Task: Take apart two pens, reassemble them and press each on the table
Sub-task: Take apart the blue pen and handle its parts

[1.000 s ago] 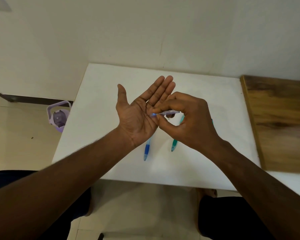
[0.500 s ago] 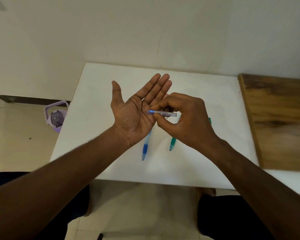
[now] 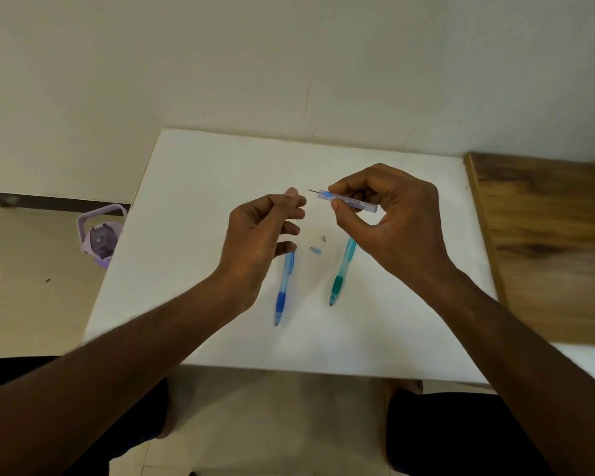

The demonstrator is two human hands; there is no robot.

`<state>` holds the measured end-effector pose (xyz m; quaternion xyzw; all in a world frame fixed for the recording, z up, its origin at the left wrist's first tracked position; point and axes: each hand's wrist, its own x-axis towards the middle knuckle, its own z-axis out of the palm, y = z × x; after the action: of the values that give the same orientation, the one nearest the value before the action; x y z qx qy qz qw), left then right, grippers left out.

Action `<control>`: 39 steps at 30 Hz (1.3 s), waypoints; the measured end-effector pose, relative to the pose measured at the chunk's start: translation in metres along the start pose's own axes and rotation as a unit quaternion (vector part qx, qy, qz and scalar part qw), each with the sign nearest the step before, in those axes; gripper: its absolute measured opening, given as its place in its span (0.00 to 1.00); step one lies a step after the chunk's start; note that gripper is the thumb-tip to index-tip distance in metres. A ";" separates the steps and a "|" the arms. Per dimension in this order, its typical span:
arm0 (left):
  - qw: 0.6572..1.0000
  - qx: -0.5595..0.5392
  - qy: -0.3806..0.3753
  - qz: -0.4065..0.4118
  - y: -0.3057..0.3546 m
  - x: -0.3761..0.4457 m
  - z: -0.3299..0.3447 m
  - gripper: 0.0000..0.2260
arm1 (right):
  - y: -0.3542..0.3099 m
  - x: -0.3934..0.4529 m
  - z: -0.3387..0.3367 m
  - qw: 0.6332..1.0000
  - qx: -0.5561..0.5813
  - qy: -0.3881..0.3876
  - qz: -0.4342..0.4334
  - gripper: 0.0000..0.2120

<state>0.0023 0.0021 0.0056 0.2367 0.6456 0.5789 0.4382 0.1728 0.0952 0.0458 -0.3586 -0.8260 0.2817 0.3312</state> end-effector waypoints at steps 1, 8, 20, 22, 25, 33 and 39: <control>1.000 -0.010 -0.006 -0.004 0.001 -0.001 0.002 0.09 | 0.001 0.001 0.000 1.000 -0.001 0.001 0.002 0.07; 1.000 -0.009 -0.010 0.013 0.007 -0.001 0.008 0.10 | 0.003 -0.001 0.000 1.000 -0.013 -0.007 -0.005 0.07; 0.984 0.130 0.041 0.116 0.005 0.004 0.001 0.07 | 0.000 -0.006 0.009 1.000 0.000 -0.027 0.016 0.07; 0.977 0.161 0.048 0.132 0.005 0.004 0.000 0.08 | -0.001 -0.007 0.011 0.999 -0.003 -0.038 0.031 0.09; 0.966 0.196 0.060 0.154 0.005 0.004 -0.001 0.07 | -0.003 -0.009 0.015 0.998 0.001 -0.042 0.054 0.08; 0.956 0.227 0.076 0.170 0.005 0.005 -0.001 0.05 | -0.004 -0.009 0.024 0.987 0.052 -0.024 0.150 0.06; 0.954 0.227 0.081 0.177 0.005 0.006 -0.003 0.06 | -0.006 -0.010 0.030 0.983 0.070 -0.032 0.165 0.05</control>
<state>-0.0038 0.0063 0.0083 0.3928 0.7412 0.5024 0.2097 0.1530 0.0772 0.0281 -0.4567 -0.7442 0.4005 0.2778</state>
